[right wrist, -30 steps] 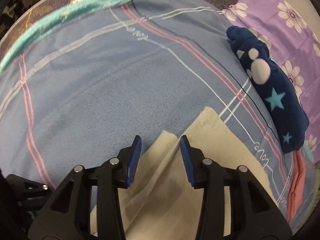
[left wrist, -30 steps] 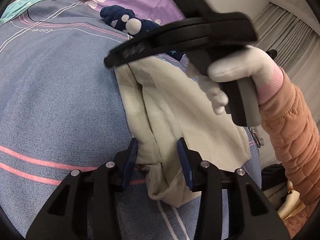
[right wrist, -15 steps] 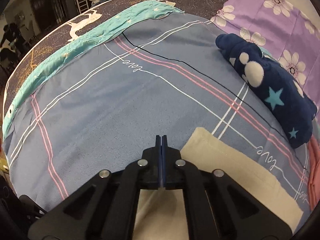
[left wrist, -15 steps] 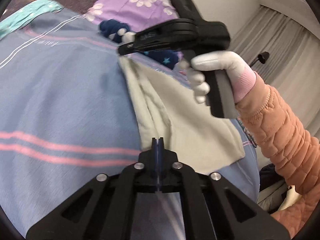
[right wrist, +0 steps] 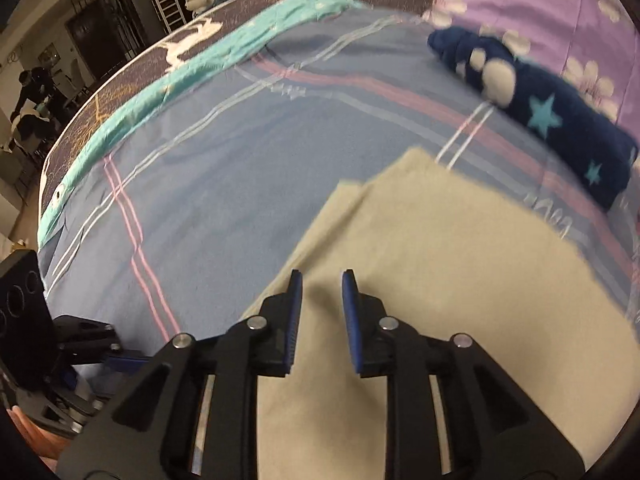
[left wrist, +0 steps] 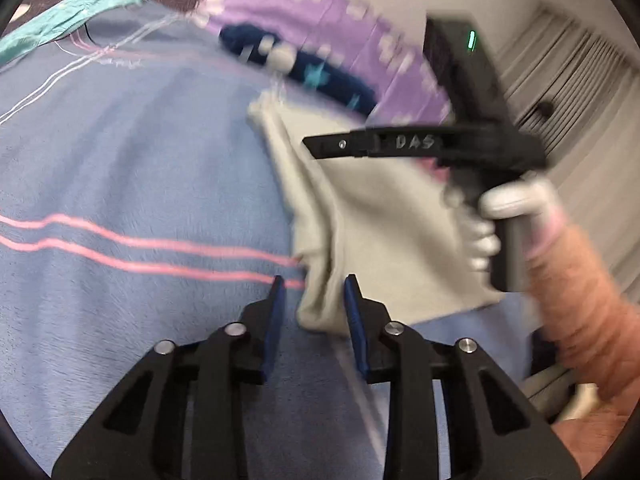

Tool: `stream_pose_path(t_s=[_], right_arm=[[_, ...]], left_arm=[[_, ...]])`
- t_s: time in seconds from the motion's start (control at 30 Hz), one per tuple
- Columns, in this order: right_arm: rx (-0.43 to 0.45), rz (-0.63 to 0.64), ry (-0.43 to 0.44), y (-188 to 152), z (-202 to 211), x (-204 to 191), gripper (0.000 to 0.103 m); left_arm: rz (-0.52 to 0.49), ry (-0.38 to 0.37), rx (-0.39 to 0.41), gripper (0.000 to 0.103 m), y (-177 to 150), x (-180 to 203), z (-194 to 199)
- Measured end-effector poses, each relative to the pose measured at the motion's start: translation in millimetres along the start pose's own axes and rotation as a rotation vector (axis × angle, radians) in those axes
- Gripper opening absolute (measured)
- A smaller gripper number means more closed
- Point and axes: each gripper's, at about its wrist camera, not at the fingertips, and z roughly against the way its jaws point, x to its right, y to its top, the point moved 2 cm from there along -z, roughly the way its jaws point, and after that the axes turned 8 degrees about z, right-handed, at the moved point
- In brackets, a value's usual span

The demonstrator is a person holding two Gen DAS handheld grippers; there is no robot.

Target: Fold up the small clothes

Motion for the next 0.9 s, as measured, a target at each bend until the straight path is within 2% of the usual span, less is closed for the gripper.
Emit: stream_pose_path(t_s=[0.03, 0.1, 0.17, 0.23, 0.37, 0.4, 0.47, 0.53, 0.57, 0.73, 0.8, 0.83, 0.9], right_arm=[[-0.002, 0.013, -0.007, -3, -8, -5, 0.027], [0.049, 0.057, -0.01, -3, -8, -17, 0.03], [0.068, 0.045, 0.068, -5, -5, -25, 0.032], [0.089, 0.04, 0.076, -9, 3, -31, 0.033], [0.136, 0.128, -0.021, -32, 32, -48, 0.034], [0.145, 0.16, -0.058, -44, 43, -55, 0.037], [0.153, 0.207, -0.109, -62, 57, -62, 0.043], [0.151, 0.263, -0.162, -84, 67, -76, 0.053], [0.146, 0.291, -0.184, -94, 68, -86, 0.056], [0.061, 0.402, -0.298, -124, 45, -121, 0.059], [0.034, 0.407, -0.342, -126, 31, -119, 0.06], [0.045, 0.393, -0.366, -123, 27, -116, 0.064], [0.063, 0.38, -0.461, -110, 22, -112, 0.067]], left_arm=[[-0.01, 0.031, 0.0, 0.02, -1, 1, -1], [-0.012, 0.028, -0.012, 0.013, -2, 3, 2], [-0.015, 0.03, -0.02, 0.013, -10, 2, 6], [0.002, 0.019, -0.022, 0.012, -17, -3, 12], [0.05, 0.0, 0.016, 0.012, -23, -14, 26], [0.058, 0.003, 0.024, 0.013, -22, -16, 26], [0.075, 0.02, 0.052, 0.021, -18, -20, 30], [0.078, 0.043, 0.092, 0.037, -14, -23, 36], [0.076, 0.055, 0.108, 0.038, -11, -23, 36], [0.12, 0.046, 0.121, 0.044, -10, -34, 33], [0.14, 0.015, 0.135, 0.044, -10, -38, 34], [0.152, 0.004, 0.139, 0.044, -11, -41, 35], [0.179, -0.019, 0.147, 0.044, -11, -45, 37]])
